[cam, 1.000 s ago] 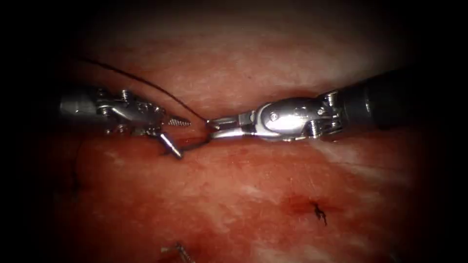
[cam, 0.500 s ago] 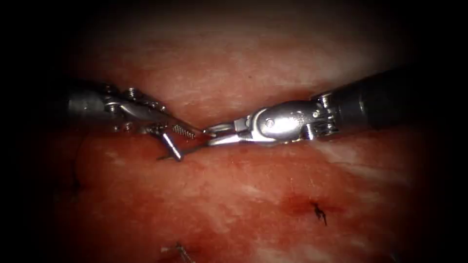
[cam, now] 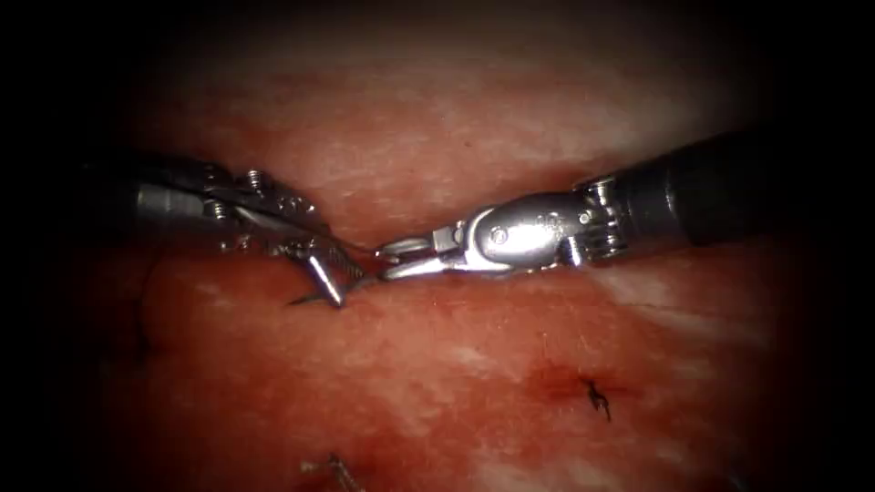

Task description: Wound Closure

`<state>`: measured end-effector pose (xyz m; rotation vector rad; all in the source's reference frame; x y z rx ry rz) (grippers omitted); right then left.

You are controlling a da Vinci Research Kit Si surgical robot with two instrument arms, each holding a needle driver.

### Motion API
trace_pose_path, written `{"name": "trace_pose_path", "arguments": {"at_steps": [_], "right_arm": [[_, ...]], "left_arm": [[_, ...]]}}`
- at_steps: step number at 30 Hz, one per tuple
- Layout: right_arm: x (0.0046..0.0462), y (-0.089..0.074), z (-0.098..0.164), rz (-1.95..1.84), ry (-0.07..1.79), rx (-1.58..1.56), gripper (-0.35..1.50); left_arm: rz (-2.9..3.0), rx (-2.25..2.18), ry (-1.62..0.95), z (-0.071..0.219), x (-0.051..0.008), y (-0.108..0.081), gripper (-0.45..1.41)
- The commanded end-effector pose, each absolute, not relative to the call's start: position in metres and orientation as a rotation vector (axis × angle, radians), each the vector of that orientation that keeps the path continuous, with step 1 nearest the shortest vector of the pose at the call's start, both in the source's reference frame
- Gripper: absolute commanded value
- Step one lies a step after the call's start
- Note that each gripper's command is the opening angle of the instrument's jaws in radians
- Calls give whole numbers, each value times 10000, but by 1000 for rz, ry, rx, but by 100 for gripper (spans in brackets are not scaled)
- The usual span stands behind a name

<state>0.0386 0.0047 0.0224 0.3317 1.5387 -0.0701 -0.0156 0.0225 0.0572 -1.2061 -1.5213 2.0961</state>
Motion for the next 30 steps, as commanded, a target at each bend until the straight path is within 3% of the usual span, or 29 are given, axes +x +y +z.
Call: {"name": "trace_pose_path", "arguments": {"at_steps": [1, 2, 11, 12, 13, 15, 20, 30], "right_arm": [[390, 41, 228, -71, 1540, 334, -35], [391, 41, 227, -71, 1540, 334, -35], [392, 41, 227, -72, 1541, 336, -35], [393, 41, 226, -13, 1531, 311, 52], [393, 41, 226, -13, 1531, 311, 52], [395, 46, 225, 94, 1522, 313, 106], [393, 52, 221, 183, 1464, 276, 120], [390, 48, 211, 338, 1319, 150, 120]], "left_arm": [[2095, -1211, -1523, 578, -161, 223, -3], [2090, -1226, -1528, 578, -161, 223, -45], [2061, -1292, -1539, 579, -163, 220, -45], [2048, -1314, -1517, 578, -164, 217, -45], [2048, -1314, -1517, 578, -164, 217, -45], [2031, -1335, -1457, 575, -164, 216, -45], [2000, -1356, -1333, 570, -164, 211, -45], [1809, -1452, -1072, 561, -168, 216, -45]]}}
